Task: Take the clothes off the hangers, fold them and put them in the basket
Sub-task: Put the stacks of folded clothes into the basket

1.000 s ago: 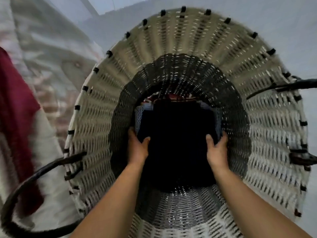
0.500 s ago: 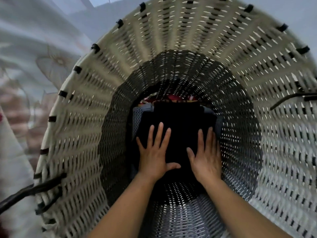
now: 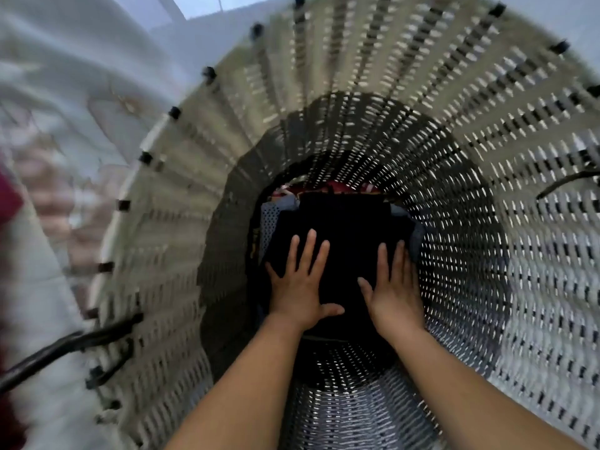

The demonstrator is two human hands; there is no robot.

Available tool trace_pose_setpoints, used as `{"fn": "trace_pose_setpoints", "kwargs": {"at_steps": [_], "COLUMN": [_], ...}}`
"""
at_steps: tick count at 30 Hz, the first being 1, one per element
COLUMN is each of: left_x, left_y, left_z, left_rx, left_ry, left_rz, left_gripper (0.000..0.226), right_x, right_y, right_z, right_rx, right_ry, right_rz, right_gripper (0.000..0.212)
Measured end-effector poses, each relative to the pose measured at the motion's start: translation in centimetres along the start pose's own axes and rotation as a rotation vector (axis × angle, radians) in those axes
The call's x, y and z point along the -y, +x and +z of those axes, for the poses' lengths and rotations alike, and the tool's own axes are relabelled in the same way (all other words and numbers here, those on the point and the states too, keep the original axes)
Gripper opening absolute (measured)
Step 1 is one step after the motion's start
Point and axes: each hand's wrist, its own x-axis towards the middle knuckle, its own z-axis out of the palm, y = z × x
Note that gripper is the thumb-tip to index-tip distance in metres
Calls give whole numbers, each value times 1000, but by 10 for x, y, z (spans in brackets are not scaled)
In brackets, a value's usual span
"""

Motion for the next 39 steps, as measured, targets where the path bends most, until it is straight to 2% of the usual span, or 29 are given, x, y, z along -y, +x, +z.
{"fn": "trace_pose_setpoints", "kwargs": {"at_steps": [3,7,10,14,16,18,20,22,24,26,28,30,32,34,36,39], "left_x": [-11,-21,-12,22,49,89,140,193,238,274,297,306,308,312,314,320], "left_y": [-36,-107,-157,-229,-265,-298,-326,-347,-361,-368,-371,-369,-368,-365,-366,-367], "left_z": [-34,-74,-97,-135,-159,-187,-210,-224,-230,-229,-228,-225,-224,-221,-221,-218], "left_rx": [14,-216,-330,-545,-745,-980,-1182,-1270,-1262,-1194,-1085,-920,-774,-753,-769,-776], "left_ry": [-113,-288,-394,-548,-605,-651,-671,-704,-705,-698,-838,-1096,-1137,-1105,-1120,-1189], "left_rz": [-22,10,93,204,228,170,27,-182,-398,-583,-662,-655,-596,-573,-559,-531], "left_gripper": [99,91,84,69,60,56,63,76,84,94,99,74,48,34,31,43], "right_x": [2,20,47,114,158,202,243,277,305,326,342,355,367,378,389,398], "right_y": [-24,-72,-107,-150,-168,-184,-194,-198,-202,-207,-211,-213,-212,-207,-205,-197], "right_z": [-25,-56,-77,-123,-152,-177,-193,-201,-205,-204,-198,-194,-188,-182,-177,-168], "right_rx": [31,22,24,-158,-243,-293,-310,-244,-203,-250,-264,-153,-7,12,-30,-30], "right_ry": [-1,149,260,628,826,950,1003,1019,957,868,815,817,881,901,933,1045], "right_rz": [17,83,4,-136,-210,-286,-324,-317,-318,-318,-334,-301,-191,-83,2,97], "right_gripper": [69,63,60,81,78,79,91,108,109,94,80,61,64,71,73,75]}}
